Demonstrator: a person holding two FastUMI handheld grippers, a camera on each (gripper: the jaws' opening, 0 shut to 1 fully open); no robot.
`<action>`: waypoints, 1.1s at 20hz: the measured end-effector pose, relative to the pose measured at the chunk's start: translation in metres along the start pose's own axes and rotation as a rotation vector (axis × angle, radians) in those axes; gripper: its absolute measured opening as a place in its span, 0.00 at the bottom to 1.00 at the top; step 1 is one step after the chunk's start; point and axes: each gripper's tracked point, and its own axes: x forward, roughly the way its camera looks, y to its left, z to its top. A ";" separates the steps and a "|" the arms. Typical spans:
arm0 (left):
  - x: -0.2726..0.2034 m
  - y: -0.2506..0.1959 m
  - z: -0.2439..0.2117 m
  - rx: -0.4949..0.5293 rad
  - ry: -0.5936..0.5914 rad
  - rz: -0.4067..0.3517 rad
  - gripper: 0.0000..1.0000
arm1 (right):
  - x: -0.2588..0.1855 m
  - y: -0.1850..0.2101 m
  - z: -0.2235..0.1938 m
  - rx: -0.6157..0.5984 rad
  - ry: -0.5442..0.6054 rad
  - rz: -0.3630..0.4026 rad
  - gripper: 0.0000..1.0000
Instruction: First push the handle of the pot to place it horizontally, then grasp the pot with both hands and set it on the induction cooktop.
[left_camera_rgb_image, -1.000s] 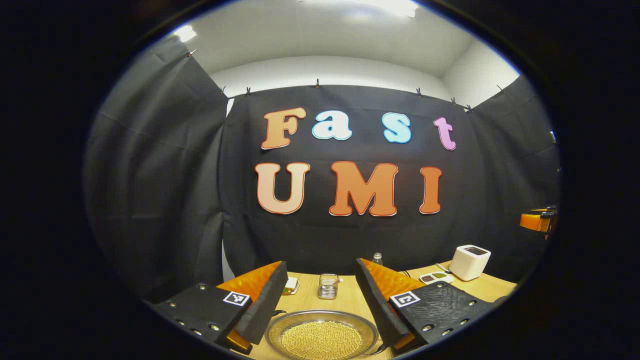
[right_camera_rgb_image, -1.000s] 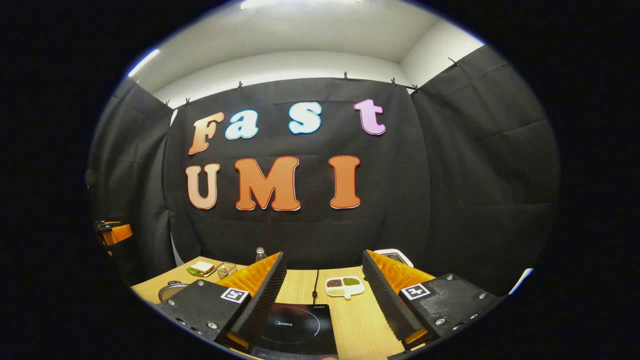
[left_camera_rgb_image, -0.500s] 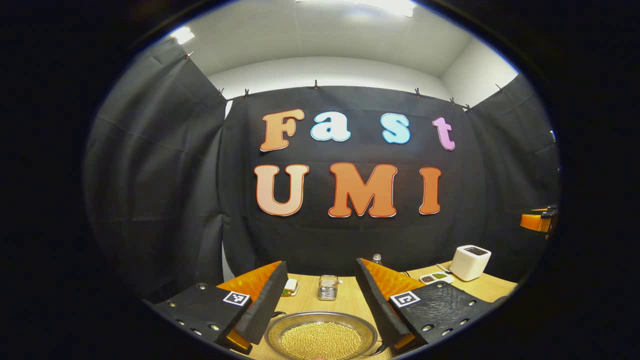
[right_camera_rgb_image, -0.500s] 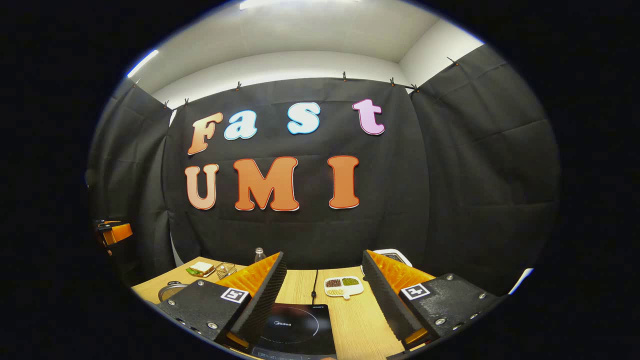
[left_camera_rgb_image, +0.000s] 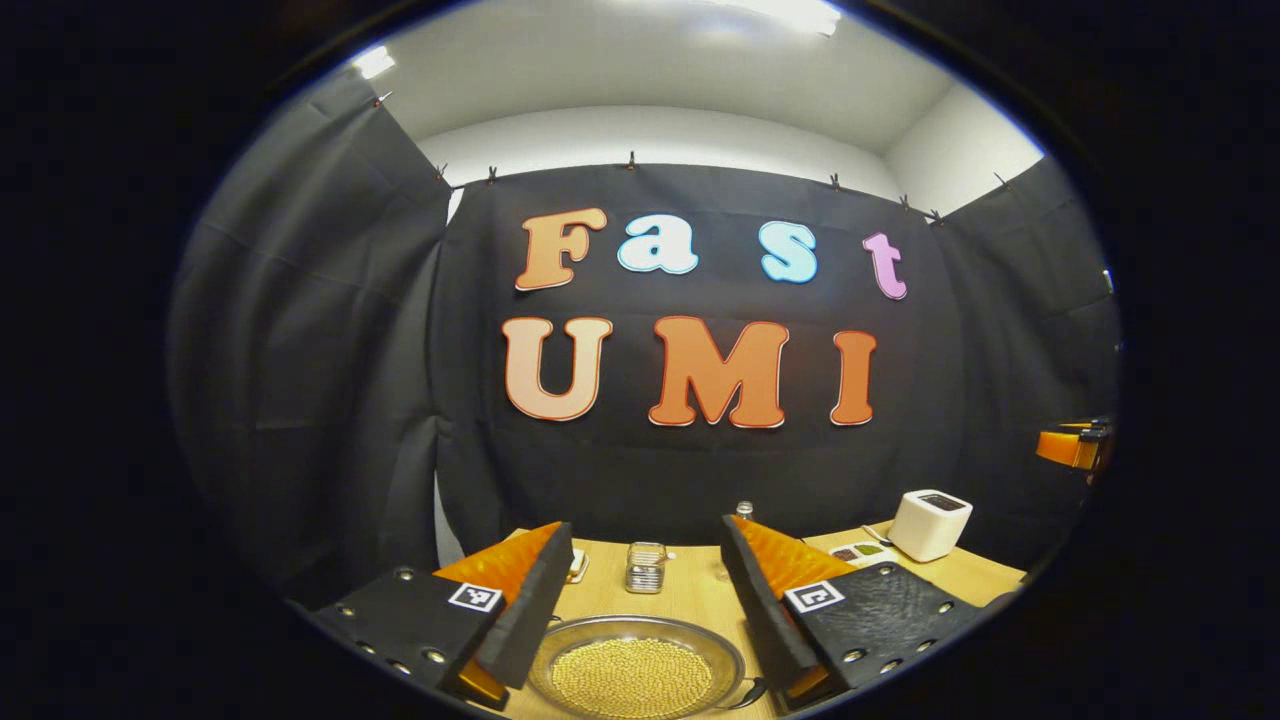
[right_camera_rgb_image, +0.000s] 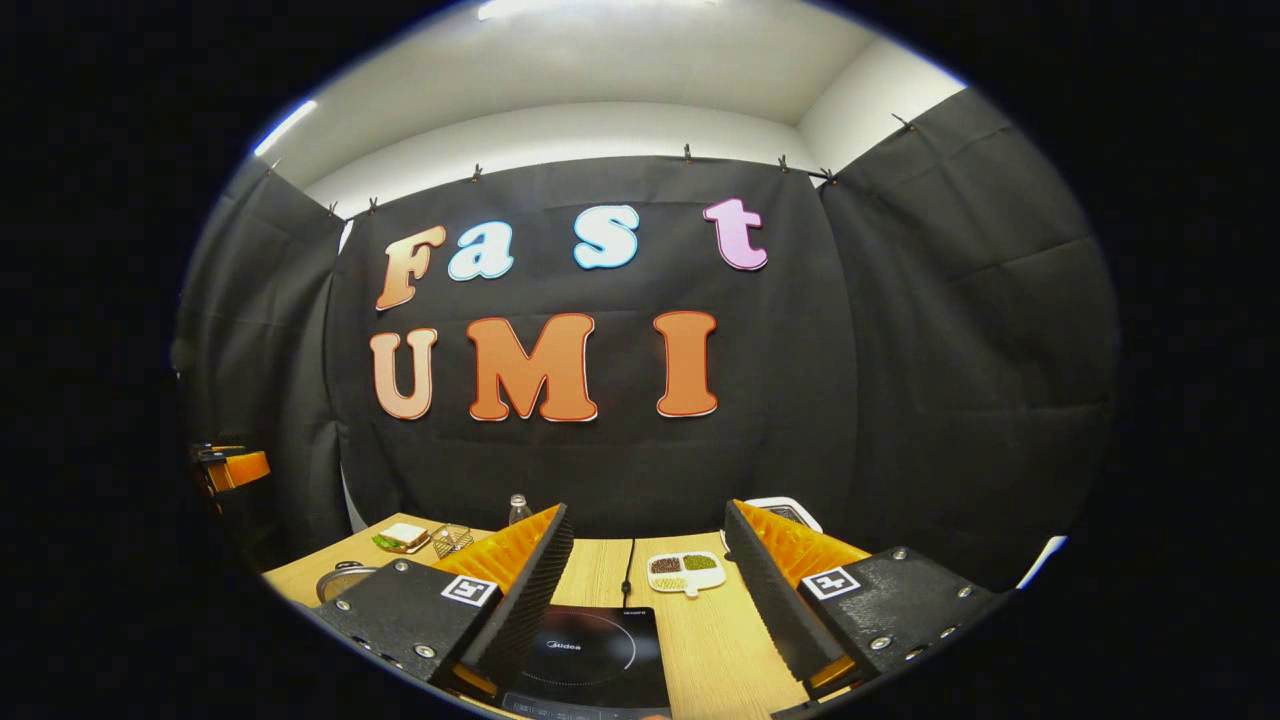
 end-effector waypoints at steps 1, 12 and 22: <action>-0.001 -0.001 -0.001 -0.004 0.001 -0.010 0.83 | 0.000 -0.001 0.000 0.001 0.000 -0.001 0.95; 0.000 -0.006 -0.033 0.003 0.070 -0.083 0.02 | -0.005 -0.001 -0.004 0.002 0.009 0.001 0.95; -0.034 -0.024 -0.100 0.040 0.198 -0.152 0.02 | -0.002 -0.005 -0.008 0.006 0.015 -0.013 0.95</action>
